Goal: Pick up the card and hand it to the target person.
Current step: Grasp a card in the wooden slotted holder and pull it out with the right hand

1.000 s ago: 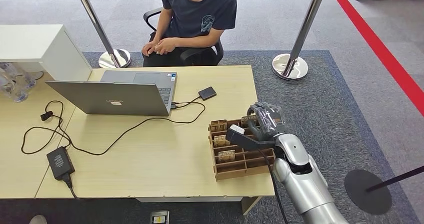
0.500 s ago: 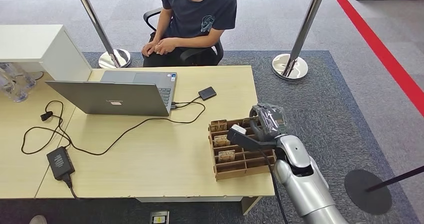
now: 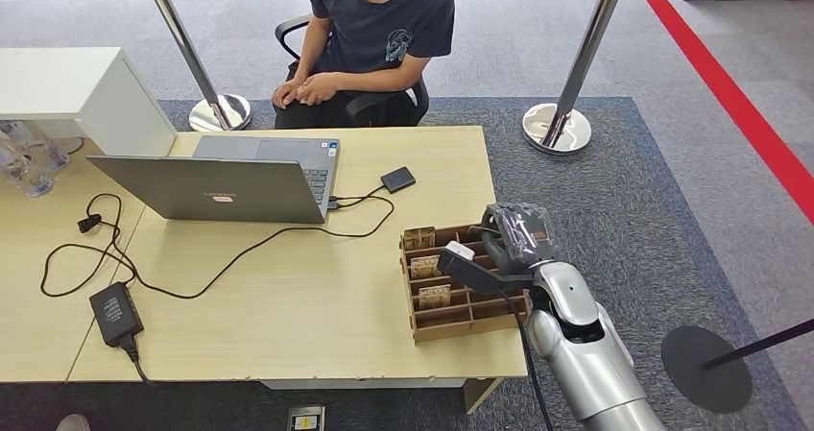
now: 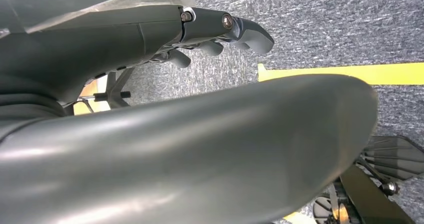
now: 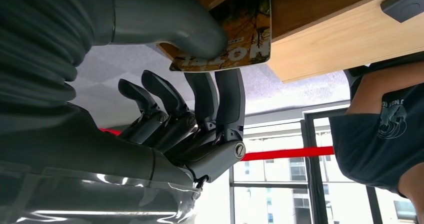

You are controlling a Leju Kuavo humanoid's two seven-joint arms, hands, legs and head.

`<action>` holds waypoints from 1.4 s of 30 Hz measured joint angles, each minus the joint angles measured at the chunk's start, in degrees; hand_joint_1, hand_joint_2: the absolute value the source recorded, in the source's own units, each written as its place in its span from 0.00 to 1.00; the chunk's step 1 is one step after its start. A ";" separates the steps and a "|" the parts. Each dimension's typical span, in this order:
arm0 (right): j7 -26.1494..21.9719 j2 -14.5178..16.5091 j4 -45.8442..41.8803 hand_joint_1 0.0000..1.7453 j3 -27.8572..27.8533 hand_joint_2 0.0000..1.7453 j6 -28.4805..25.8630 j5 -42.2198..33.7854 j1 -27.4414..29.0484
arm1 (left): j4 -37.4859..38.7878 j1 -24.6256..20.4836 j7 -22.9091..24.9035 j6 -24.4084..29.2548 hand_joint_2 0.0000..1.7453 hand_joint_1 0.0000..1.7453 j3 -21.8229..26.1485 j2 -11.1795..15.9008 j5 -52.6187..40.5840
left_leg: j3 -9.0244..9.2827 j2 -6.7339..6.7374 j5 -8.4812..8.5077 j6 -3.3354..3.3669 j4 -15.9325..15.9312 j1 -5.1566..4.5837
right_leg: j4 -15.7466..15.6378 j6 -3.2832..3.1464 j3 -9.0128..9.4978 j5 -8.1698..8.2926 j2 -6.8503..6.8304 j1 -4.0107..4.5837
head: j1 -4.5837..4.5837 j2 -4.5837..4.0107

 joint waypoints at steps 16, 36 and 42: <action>-0.69 -0.18 -3.31 1.00 -0.71 1.00 -0.10 0.67 1.77 | 0.00 -0.12 -0.14 -0.07 0.00 0.00 -0.02 -0.05 -0.54 | -0.01 0.00 0.00 0.00 0.00 0.00 | 0.00 0.00 -0.01 0.00 0.00 0.00 | -0.01 0.00; -2.67 -1.98 -16.22 1.00 -0.40 1.00 -0.69 1.42 6.65 | -0.02 -0.60 -0.31 -0.26 0.00 0.00 -0.02 -0.11 -0.73 | -0.01 0.00 0.00 0.00 0.00 0.00 | -0.01 0.00 -0.01 0.00 0.00 0.00 | 0.00 0.00; -2.89 -2.02 -18.52 1.00 -0.31 1.00 -1.04 1.32 6.46 | -0.02 -0.77 -0.31 -0.26 0.00 0.00 -0.02 -0.28 -0.62 | -0.02 0.00 0.00 0.00 0.00 0.00 | 0.00 0.00 0.00 0.00 0.00 0.00 | 0.00 0.00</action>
